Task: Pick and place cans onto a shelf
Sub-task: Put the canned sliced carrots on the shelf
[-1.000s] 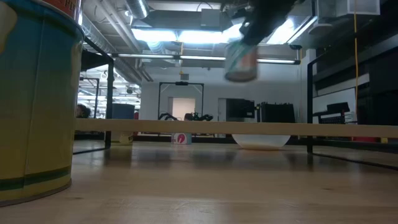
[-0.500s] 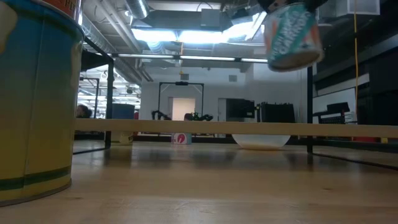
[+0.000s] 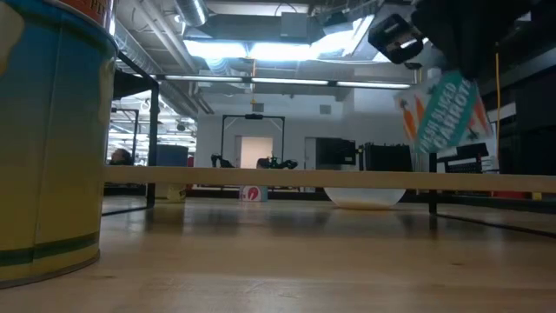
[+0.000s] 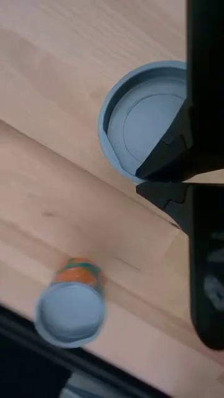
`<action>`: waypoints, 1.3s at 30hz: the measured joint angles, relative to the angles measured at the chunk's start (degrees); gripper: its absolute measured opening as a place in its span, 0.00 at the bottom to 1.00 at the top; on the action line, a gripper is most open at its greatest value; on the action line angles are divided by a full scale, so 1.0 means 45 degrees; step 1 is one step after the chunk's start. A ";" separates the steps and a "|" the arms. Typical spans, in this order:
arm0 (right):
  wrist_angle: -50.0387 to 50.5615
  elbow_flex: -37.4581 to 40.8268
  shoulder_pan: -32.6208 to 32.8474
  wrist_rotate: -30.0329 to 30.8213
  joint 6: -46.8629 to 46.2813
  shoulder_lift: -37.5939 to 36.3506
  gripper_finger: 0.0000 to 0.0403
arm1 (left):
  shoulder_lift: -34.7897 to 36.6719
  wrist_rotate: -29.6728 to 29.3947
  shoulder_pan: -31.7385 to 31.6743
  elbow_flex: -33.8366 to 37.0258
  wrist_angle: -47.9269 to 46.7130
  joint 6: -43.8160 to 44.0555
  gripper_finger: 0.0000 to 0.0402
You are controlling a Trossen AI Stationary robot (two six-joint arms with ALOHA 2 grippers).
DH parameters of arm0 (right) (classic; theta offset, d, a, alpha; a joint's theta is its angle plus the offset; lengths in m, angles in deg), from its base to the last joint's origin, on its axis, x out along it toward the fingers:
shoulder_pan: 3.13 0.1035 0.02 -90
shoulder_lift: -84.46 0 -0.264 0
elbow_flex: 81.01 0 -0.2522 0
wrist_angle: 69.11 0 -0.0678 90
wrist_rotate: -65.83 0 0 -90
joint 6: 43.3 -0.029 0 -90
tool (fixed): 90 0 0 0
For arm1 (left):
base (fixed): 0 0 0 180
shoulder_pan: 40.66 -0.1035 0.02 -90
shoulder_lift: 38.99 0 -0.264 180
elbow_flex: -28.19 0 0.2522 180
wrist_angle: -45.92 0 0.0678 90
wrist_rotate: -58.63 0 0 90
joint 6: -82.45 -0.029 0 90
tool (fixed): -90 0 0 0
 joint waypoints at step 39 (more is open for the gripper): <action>0.0984 0.0000 -0.0024 -0.0004 0.0034 0.0643 0.08 | 0.0000 0.0000 0.0000 0.0000 -0.0005 0.0034 0.19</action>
